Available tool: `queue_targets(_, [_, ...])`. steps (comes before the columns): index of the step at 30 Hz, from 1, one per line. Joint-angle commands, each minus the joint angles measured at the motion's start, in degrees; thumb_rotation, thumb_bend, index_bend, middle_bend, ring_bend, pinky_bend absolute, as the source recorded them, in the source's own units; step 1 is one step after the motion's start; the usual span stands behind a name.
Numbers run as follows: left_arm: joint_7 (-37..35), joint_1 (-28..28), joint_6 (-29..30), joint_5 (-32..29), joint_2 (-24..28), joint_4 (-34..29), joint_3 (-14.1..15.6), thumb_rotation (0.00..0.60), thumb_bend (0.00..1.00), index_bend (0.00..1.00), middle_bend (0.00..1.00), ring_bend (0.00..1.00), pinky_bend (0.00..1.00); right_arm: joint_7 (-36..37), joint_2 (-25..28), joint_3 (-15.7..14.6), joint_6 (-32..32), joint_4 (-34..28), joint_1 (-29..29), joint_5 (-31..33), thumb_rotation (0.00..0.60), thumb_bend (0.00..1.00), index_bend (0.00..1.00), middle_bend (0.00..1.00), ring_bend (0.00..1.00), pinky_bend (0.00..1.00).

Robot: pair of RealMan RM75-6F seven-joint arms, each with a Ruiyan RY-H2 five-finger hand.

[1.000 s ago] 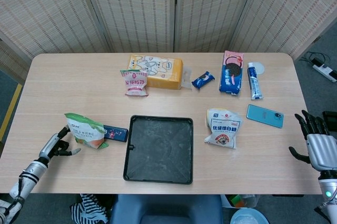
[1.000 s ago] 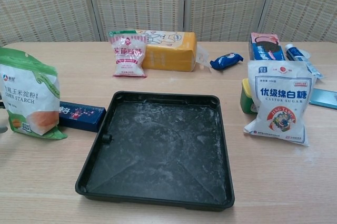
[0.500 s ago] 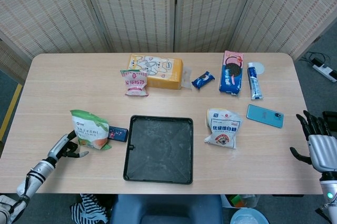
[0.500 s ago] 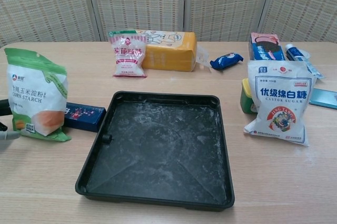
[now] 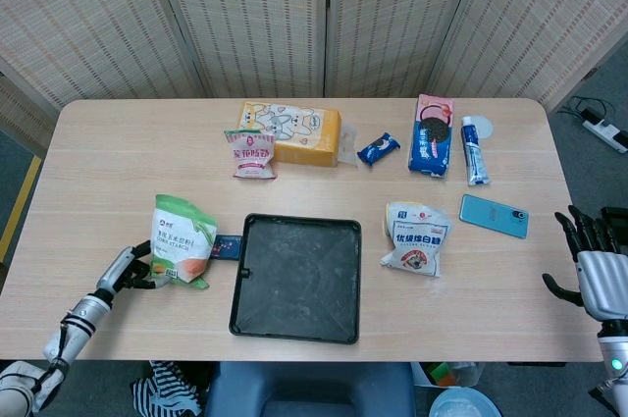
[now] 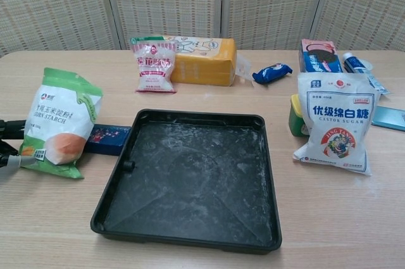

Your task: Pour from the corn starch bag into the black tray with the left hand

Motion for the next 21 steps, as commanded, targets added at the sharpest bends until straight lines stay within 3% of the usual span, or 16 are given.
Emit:
queue_targets(1, [2.04,0.20,-0.28,-0.76,-0.92,0.47,-0.60,0.600,0.22,0.48,0.50,0.99,1.00,0.05,0.00,0.04,0.07,-0.01,-0.02,0.00,0.600,0.28,0.00,0.00,0.00,0.00])
queue_targets(13, [4.80,0.87,0.73,-2.65,-1.06,-1.42,-2.41,0.600,0.23,0.76,0.77,1.00,1.00,0.31,0.01,0.13,0.66,0.04,-0.31,-0.12,0.600,0.28,0.00,0.00,0.00,0.00])
queue_targets(21, [7.07,1.32,2.73,-2.70,1.57,-5.60,-2.90,0.600,0.26,0.81,0.81,1.00,1.00,0.24,-0.07,0.13,0.43,0.10,-0.22,-0.07,0.600,0.28,0.00,0.00,0.00,0.00])
